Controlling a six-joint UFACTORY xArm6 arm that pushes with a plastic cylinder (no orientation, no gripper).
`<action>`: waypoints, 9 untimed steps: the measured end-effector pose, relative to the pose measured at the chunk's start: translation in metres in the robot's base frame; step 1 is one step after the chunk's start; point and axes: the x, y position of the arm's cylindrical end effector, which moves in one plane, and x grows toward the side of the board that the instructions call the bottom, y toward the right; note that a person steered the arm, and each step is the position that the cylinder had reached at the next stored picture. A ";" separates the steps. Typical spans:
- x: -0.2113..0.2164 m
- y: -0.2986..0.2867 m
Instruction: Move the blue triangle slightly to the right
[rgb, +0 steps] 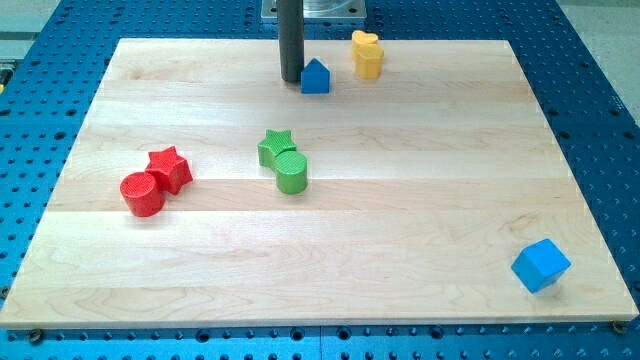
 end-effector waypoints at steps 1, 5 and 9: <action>0.033 0.024; 0.025 0.054; 0.090 0.136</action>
